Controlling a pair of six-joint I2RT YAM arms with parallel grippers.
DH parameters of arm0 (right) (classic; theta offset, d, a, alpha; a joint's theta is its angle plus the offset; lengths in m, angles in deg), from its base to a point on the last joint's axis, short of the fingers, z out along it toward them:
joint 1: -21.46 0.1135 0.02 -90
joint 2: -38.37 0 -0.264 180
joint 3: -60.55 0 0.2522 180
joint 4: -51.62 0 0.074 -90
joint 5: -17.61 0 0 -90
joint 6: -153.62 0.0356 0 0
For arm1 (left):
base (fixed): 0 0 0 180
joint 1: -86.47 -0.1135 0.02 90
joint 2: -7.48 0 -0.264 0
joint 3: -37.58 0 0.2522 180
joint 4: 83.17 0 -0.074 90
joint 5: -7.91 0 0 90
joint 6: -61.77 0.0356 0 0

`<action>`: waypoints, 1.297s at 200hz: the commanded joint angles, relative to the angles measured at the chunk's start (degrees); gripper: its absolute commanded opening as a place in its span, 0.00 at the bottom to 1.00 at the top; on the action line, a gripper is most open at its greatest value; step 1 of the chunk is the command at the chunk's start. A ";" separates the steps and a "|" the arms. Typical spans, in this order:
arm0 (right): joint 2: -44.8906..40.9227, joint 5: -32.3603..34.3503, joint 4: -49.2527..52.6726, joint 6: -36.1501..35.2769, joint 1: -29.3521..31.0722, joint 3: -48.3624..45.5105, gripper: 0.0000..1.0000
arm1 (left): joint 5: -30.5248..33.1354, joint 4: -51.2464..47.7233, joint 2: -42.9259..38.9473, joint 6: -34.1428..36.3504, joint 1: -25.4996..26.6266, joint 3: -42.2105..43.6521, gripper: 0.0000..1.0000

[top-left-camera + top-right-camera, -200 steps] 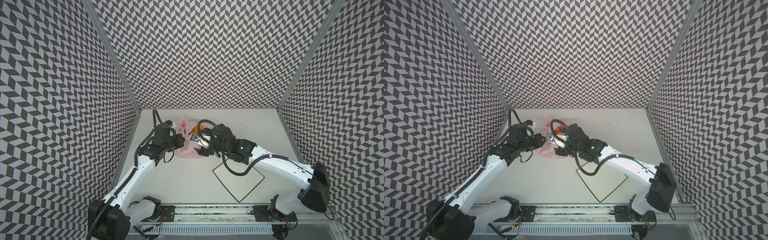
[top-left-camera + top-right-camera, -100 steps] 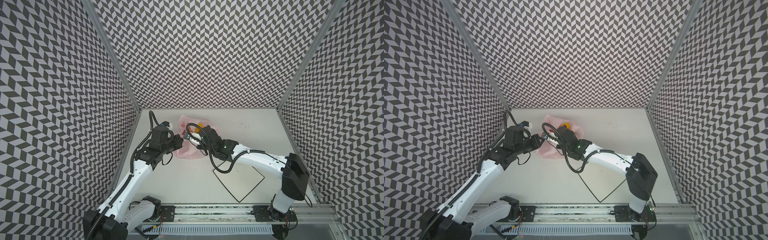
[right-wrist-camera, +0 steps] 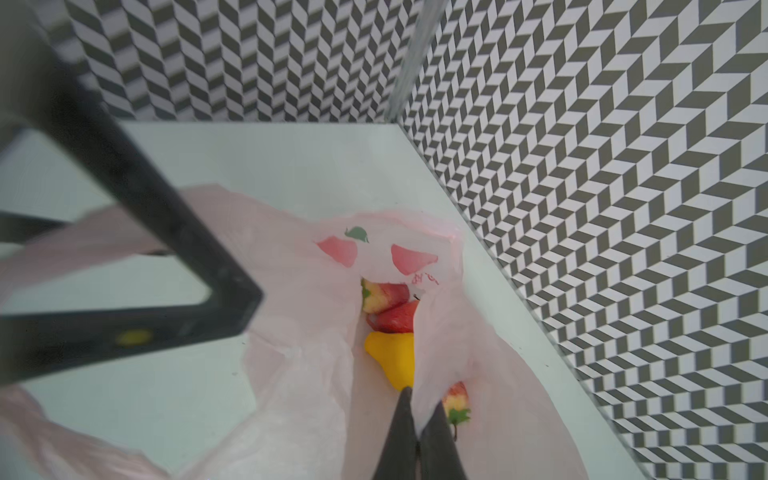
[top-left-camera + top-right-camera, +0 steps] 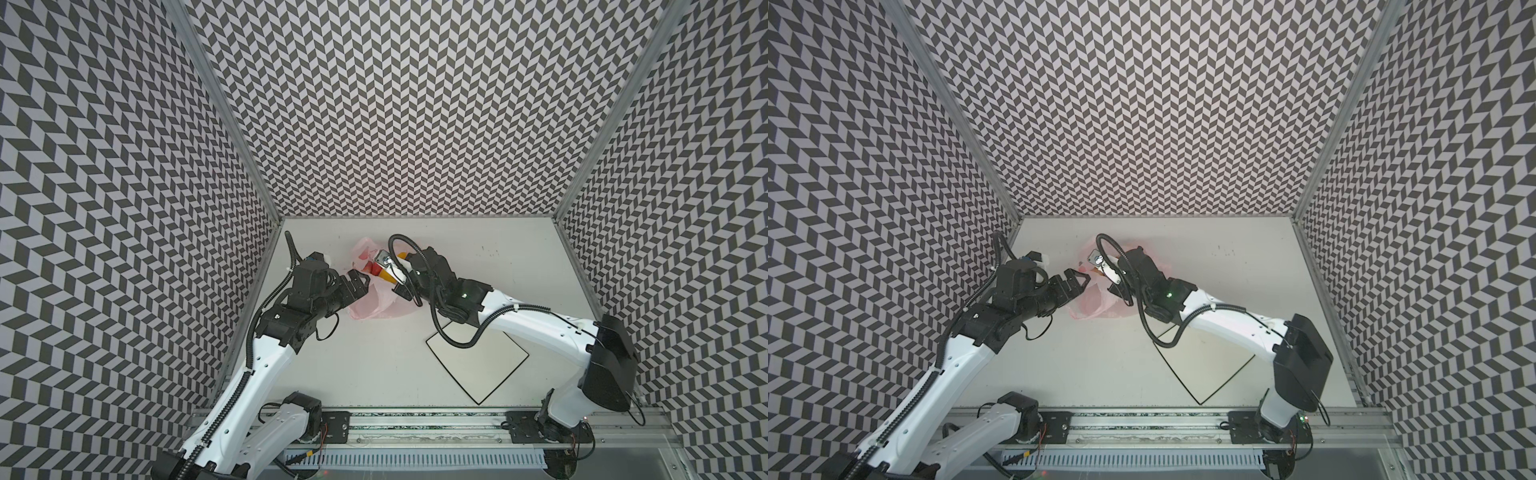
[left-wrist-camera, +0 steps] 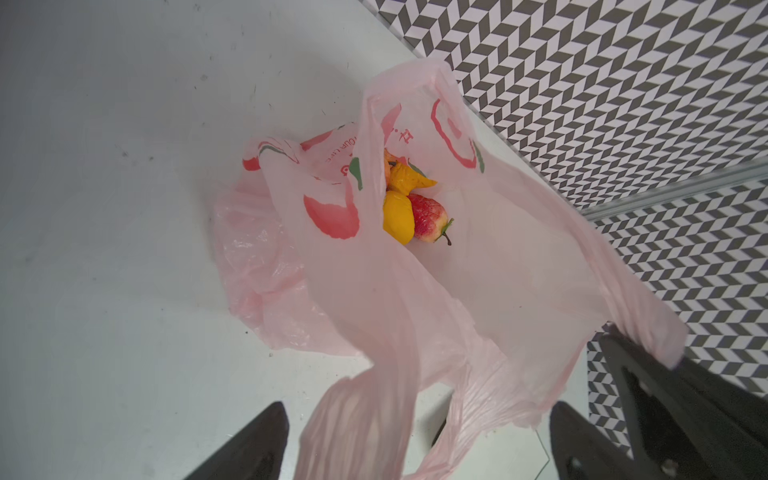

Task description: Take the fake fruits out of the plastic bag

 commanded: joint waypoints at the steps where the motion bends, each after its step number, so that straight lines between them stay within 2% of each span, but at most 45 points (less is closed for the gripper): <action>1: -2.21 -7.18 -5.49 9.55 0.09 -2.20 0.00 | -3.35 4.28 0.99 -7.72 0.19 1.91 1.00; 46: -2.47 -6.69 -5.96 10.43 0.09 -2.12 0.00 | -4.11 6.81 5.31 -13.53 0.59 3.96 1.00; 55: -2.56 -5.88 -6.18 10.97 0.05 -2.04 0.00 | -3.45 6.81 5.84 -13.62 1.02 4.14 0.95; 77: -2.90 -3.74 -7.97 13.87 -0.18 -1.61 0.00 | -2.35 7.38 6.22 -13.49 1.16 6.02 0.68; 100: -2.42 -3.83 -11.20 19.91 -1.86 -0.57 0.00 | -1.15 9.30 6.36 -12.05 0.60 7.05 0.26; 112: -1.65 -4.96 -13.05 23.64 -3.46 0.75 0.00 | -1.24 9.53 7.30 -10.30 -0.66 6.08 0.10; 123: -0.66 -6.30 -14.84 27.03 -5.24 2.06 0.00 | -1.71 9.16 8.71 -7.98 -2.42 4.28 0.00; 158: 2.12 -12.59 -24.50 38.71 -12.72 4.08 0.00 | -4.05 9.37 12.77 1.37 -8.53 -4.05 0.00; 181: 4.07 -14.94 -30.47 44.90 -17.29 5.66 0.00 | -4.60 7.75 18.48 9.76 -9.61 -14.48 0.00; 202: 5.52 -15.44 -32.97 44.48 -19.33 8.36 0.00 | -4.69 3.73 25.11 16.97 -9.63 -25.92 0.00; 219: 5.50 -14.77 -34.46 43.60 -19.79 8.89 0.00 | -4.65 1.03 29.67 21.90 -9.97 -32.03 0.00; 239: 3.91 -14.57 -35.62 42.64 -20.08 6.66 0.00 | -5.42 -0.84 32.04 25.97 -10.76 -34.95 0.00; 259: 0.84 -15.14 -37.18 41.83 -20.11 1.04 0.00 | -7.64 -0.80 31.00 28.04 -11.16 -33.55 0.00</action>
